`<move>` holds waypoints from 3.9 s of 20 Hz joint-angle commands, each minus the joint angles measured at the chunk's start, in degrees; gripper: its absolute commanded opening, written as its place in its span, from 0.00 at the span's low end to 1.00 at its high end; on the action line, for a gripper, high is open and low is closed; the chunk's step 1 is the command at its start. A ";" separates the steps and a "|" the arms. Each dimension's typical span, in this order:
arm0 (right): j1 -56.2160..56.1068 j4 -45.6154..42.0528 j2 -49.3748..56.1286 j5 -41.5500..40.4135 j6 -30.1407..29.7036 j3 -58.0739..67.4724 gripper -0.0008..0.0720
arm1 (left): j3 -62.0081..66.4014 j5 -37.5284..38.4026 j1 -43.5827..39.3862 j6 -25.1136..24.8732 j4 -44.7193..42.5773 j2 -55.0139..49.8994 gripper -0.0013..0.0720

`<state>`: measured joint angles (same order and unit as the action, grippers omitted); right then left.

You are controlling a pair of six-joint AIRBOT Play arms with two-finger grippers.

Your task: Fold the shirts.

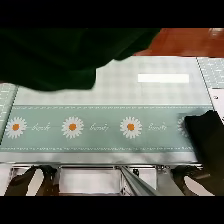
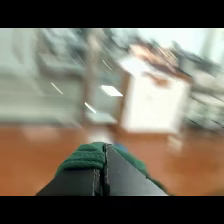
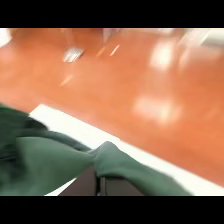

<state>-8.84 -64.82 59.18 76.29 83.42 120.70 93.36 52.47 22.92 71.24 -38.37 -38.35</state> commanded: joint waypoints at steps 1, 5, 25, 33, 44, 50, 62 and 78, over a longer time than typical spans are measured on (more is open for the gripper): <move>0.15 -10.58 -12.22 3.80 0.22 -3.06 0.05 | 9.66 -0.81 3.15 6.05 -16.83 2.97 0.04; 0.15 -15.45 -21.68 12.50 2.27 -13.88 0.05 | 9.68 6.45 -1.05 14.10 -36.92 4.79 0.04; 8.31 -9.68 13.99 -20.85 9.92 -63.60 0.05 | -31.26 1.99 -10.91 16.70 -15.96 -28.61 0.08; 24.37 -6.12 18.93 -3.45 1.31 -51.69 0.86 | -30.58 18.45 -6.62 12.72 -26.80 -30.75 0.98; 36.94 11.37 11.30 -8.87 -11.58 -75.71 0.86 | -69.24 12.87 -1.77 2.43 -3.96 -19.54 0.97; 36.94 11.98 11.32 -9.38 -12.09 -77.40 0.86 | -72.39 -6.21 -13.42 -2.01 5.20 -20.96 0.97; 31.71 13.53 13.22 -15.56 -9.57 -77.22 0.86 | -67.84 -10.36 -22.34 -4.00 8.85 -25.42 0.04; 19.50 16.28 24.13 -3.96 -6.67 -40.37 0.05 | -37.55 -0.52 -18.16 -4.57 9.07 -19.61 0.04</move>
<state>11.68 -47.75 84.73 66.02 76.88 67.37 44.99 50.39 3.03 66.67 -29.56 -60.51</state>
